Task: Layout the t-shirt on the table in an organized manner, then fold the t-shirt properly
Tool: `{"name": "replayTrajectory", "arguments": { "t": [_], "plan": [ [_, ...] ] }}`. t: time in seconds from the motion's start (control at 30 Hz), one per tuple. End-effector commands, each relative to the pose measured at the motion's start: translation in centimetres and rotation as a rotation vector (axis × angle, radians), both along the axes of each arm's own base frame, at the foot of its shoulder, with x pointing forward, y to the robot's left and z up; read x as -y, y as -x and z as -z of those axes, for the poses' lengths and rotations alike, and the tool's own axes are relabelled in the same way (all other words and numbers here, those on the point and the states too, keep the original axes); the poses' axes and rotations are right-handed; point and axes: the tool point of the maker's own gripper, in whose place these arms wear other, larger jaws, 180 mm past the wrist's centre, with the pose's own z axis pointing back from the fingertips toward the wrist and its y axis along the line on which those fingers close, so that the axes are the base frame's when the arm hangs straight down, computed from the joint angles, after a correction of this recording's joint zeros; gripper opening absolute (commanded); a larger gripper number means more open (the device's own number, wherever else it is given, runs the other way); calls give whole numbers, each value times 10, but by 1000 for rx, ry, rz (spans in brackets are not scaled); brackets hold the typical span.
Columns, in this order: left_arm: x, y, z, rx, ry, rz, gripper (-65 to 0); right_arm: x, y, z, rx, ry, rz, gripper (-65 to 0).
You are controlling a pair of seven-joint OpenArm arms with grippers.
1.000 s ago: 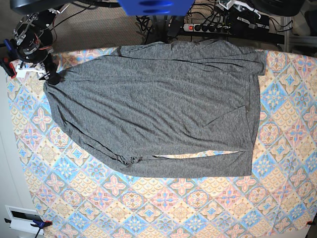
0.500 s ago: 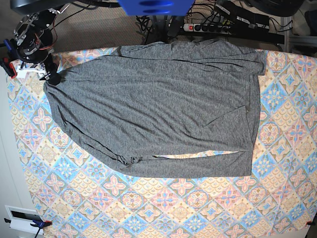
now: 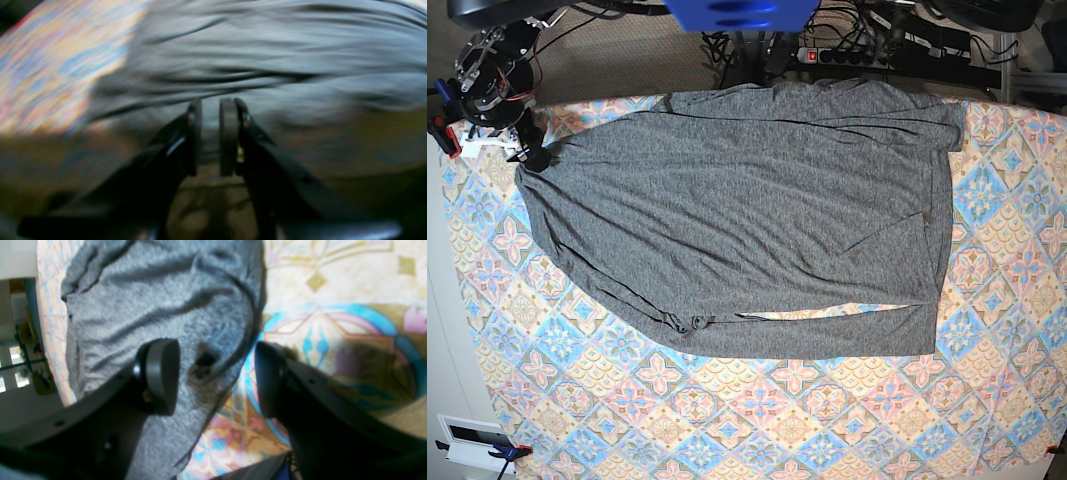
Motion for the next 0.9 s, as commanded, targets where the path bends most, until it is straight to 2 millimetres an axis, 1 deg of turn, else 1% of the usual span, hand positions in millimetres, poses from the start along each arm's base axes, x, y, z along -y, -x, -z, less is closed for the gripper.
{"name": "replayTrajectory", "arguments": {
  "t": [0.0, 0.03, 0.07, 0.17, 0.27, 0.33, 0.47, 0.53, 0.63, 0.7, 0.73, 0.8, 0.87],
  "plan": [
    [-15, 15, 4, -41, -46, -22, -550, 7, -4, -10, 31, 24, -6, -305],
    [-25, 16, 10, -56, -71, -59, -549, 7, -4, -10, 31, 25, -7, -305],
    [-30, 17, 13, -58, -89, -73, -549, 7, -4, -11, 32, 26, -6, -305],
    [-41, 16, 7, -28, -134, -121, -549, 8, -5, -11, 34, 28, -6, -305],
    [-61, 14, -3, 14, -185, -233, -539, 8, -5, -11, 34, 28, -6, -305],
    [-67, 2, -14, 85, -125, -317, -519, 6, -6, -11, 35, 25, -10, -305],
    [-74, -22, -47, 220, -66, -401, -492, -17, -16, -5, 26, 4, -84, -305],
    [-75, -35, -66, 289, -22, -431, -486, -23, -17, -3, 23, -1, -101, -305],
    [-75, -57, -91, 382, 119, -514, -479, -23, -17, -3, 23, -1, -103, -305],
    [-74, -72, -99, 416, 216, -551, -469, -23, -19, -4, 26, -1, -103, -305],
    [-73, -80, -99, 422, 256, -556, -467, -23, -19, -4, 26, -1, -103, -305],
    [-70, -93, -95, 425, 312, -568, -470, -23, -19, -4, 26, -1, -103, -305],
    [-69, -103, -91, 420, 322, -555, -478, -23, -18, -4, 24, -1, -103, -305]
  ]
}}
